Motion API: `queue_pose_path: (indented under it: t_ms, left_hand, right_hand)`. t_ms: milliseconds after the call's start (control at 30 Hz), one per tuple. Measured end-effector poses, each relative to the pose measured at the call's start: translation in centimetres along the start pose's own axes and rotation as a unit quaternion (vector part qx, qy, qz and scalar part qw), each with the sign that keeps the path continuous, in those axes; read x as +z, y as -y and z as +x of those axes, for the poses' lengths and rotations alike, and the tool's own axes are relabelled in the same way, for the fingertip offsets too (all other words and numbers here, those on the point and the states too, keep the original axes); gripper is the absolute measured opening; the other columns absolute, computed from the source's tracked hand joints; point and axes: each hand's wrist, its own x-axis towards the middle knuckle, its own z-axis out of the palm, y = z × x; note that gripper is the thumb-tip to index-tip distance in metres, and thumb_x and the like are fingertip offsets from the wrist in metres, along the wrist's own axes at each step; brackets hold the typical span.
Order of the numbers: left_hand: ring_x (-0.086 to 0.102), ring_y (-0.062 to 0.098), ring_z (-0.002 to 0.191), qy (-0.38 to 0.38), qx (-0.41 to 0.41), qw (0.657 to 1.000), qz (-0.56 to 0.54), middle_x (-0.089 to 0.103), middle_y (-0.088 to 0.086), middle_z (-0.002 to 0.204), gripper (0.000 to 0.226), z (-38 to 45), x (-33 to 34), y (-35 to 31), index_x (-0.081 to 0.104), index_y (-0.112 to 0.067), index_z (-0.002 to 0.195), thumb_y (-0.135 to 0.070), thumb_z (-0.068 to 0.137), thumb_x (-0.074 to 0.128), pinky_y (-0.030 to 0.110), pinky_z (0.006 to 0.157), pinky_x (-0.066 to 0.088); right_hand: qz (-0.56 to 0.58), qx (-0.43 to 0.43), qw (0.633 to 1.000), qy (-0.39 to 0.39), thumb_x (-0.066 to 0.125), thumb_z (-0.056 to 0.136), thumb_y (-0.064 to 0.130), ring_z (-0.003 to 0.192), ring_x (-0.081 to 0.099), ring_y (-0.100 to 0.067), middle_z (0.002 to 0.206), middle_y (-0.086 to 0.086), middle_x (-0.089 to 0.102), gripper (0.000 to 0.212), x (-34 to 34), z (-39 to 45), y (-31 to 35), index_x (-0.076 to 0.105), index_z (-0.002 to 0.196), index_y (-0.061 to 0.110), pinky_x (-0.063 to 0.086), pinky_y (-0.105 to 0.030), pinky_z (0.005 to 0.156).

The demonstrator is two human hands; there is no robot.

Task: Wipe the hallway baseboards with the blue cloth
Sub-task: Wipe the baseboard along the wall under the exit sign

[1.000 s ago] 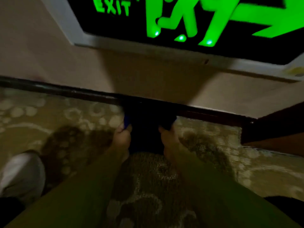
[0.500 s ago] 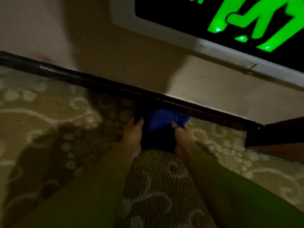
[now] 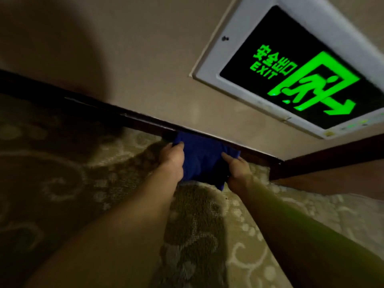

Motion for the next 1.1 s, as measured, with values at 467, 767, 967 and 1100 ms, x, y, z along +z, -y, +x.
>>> queue_pose_path:
  t_ms: [467,767,967,1100]
  left_hand:
    - [0.061,0.030,0.117,-0.029,0.022,0.996,-0.077,0.062,0.008,0.132,0.067,7.1,-7.0,3.9,0.059,-0.019,0.132,-0.042,0.072,0.078,0.053,0.103,0.047]
    - [0.052,0.029,0.128,-0.037,0.068,0.997,0.016,0.052,0.010,0.144,0.050,6.0,-3.5,2.0,0.047,-0.013,0.143,-0.026,0.097,0.059,0.042,0.108,0.043]
    - [0.056,0.027,0.122,-0.075,0.072,0.995,-0.012,0.056,0.009,0.139,0.046,6.8,-4.1,2.1,0.052,-0.013,0.140,-0.027,0.097,0.059,0.043,0.106,0.045]
    - [0.052,0.027,0.127,-0.048,0.047,0.997,-0.023,0.051,0.010,0.144,0.053,6.4,-3.6,1.9,0.045,-0.013,0.144,-0.025,0.096,0.062,0.040,0.107,0.044]
  right_hand:
    - [0.047,0.017,0.998,0.025,0.056,0.093,0.005,0.107,0.060,-0.029,0.124,-0.017,0.061,0.042,10.2,3.8,-3.8,0.046,0.133,0.001,0.054,-0.038,0.091]
    - [-0.069,-0.086,0.983,-0.145,0.054,0.092,0.015,0.109,0.059,-0.034,0.116,-0.018,0.063,0.026,8.3,5.2,-3.2,0.058,0.117,0.008,0.047,-0.041,0.098]
    - [-0.197,-0.158,0.965,-0.073,0.058,0.090,0.021,0.103,0.062,-0.033,0.107,-0.014,0.066,0.020,10.8,3.9,-4.1,0.058,0.106,0.009,0.048,-0.046,0.098]
    - [-0.162,-0.143,0.954,-0.206,0.059,0.092,0.022,0.111,0.059,-0.034,0.116,-0.017,0.064,0.032,7.6,4.6,-2.9,0.056,0.118,0.004,0.046,-0.045,0.100]
